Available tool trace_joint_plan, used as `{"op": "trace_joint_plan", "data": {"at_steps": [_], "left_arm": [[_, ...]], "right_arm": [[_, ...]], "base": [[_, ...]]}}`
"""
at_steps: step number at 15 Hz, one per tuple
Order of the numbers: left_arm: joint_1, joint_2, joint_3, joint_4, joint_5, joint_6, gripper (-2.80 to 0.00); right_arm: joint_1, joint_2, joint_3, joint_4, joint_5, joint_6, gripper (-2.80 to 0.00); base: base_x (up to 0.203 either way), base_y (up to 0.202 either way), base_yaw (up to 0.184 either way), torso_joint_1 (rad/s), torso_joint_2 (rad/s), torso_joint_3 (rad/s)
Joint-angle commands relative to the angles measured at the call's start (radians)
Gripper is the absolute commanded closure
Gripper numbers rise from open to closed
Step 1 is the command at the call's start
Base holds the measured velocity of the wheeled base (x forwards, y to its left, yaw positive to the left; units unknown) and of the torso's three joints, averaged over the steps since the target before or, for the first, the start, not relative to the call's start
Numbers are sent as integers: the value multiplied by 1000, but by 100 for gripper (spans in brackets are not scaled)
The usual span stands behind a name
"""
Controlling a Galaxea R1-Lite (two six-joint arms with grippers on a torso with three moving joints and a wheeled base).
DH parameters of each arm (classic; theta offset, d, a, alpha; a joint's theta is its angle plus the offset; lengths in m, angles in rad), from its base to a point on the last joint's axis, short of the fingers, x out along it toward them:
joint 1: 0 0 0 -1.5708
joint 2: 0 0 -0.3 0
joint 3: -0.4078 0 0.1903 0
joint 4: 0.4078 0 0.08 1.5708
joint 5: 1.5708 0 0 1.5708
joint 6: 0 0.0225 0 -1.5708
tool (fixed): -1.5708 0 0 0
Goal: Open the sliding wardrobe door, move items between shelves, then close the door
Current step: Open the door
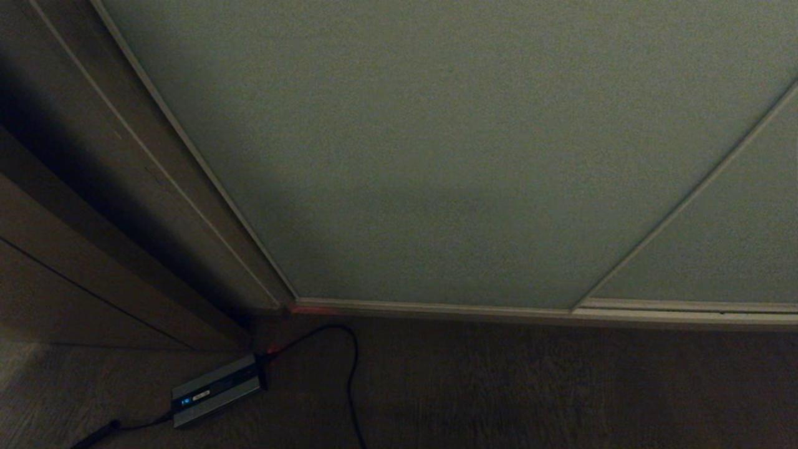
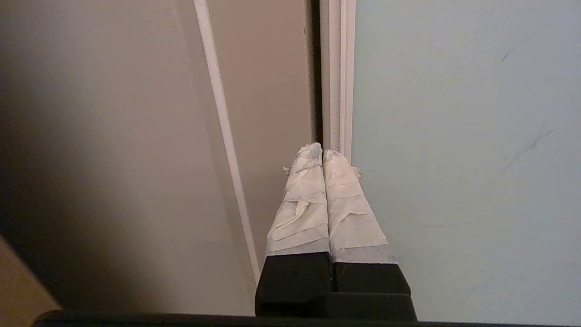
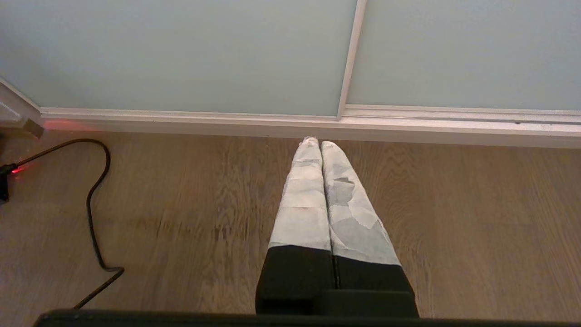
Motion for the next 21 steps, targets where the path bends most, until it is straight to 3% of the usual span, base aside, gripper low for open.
{"op": "trace_joint_plan", "data": {"at_steps": [1, 5, 13, 21], "left_arm": [[-5, 22, -19, 6, 0, 0, 0], [-21, 63, -84, 72, 6, -1, 0], [-42, 123, -152, 78, 52, 14, 0], [-101, 157, -196, 115, 52, 24, 0]], "right_arm": [[-1, 0, 3, -1, 0, 0, 0], [-1, 0, 3, -1, 1, 0, 0], [0, 0, 3, -1, 0, 0, 0], [0, 0, 3, -1, 0, 0, 0]], "base": [[0, 0, 0, 0, 0, 0], [0, 0, 0, 0, 0, 0], [0, 0, 0, 0, 0, 0], [0, 0, 0, 0, 0, 0]]}}
